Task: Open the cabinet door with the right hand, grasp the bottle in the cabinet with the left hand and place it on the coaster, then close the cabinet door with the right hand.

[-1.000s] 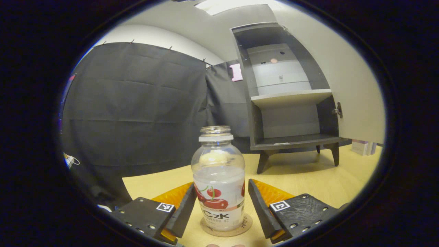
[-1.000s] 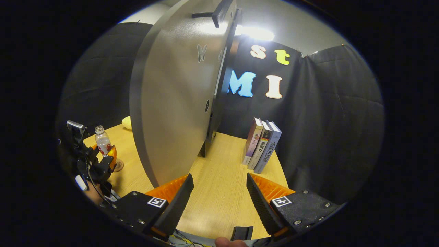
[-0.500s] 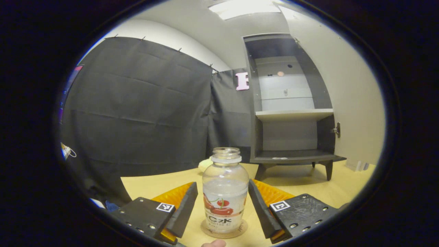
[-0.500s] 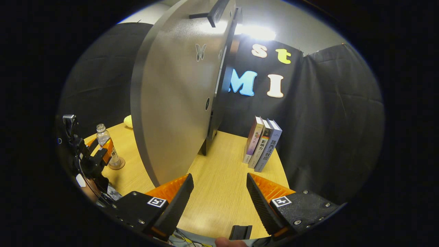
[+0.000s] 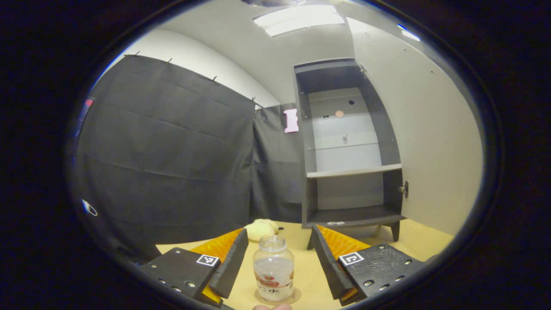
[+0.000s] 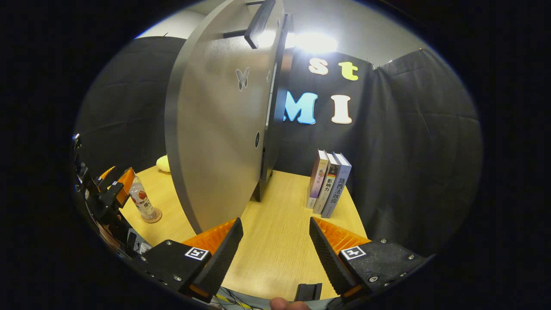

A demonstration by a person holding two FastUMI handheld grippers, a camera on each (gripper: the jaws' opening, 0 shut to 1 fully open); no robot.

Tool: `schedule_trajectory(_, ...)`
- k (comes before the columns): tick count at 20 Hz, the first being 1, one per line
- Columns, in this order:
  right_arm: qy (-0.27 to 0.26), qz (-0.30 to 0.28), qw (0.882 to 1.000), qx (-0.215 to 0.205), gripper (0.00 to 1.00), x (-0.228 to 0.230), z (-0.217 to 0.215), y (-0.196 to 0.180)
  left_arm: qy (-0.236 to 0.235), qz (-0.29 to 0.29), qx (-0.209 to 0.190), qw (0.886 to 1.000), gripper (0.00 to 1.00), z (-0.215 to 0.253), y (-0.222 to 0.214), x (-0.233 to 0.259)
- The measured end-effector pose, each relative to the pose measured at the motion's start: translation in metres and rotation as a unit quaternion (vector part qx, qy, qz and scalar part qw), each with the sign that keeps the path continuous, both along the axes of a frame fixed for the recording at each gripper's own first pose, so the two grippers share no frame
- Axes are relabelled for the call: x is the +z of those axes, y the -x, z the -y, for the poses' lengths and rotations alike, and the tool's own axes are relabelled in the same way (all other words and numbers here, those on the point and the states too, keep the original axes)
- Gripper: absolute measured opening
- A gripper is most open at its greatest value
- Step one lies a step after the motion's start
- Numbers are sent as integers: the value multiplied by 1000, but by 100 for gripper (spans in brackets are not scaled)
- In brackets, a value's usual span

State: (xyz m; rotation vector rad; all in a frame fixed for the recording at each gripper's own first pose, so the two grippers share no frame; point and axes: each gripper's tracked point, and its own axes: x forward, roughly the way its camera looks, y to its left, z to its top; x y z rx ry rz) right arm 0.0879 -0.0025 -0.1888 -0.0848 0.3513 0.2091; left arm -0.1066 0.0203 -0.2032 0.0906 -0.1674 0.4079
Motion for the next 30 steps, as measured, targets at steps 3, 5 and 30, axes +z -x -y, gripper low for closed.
schedule_trajectory(3,-21,0,1000,-7,95,9,2,1,-3,22,-35,999,85,22,10,54)
schedule_trajectory(5,-39,0,999,-14,95,16,4,-1,4,28,-43,999,85,27,18,82)
schedule_trajectory(30,-107,161,981,-31,92,225,20,-41,62,-77,-146,984,92,69,36,166)
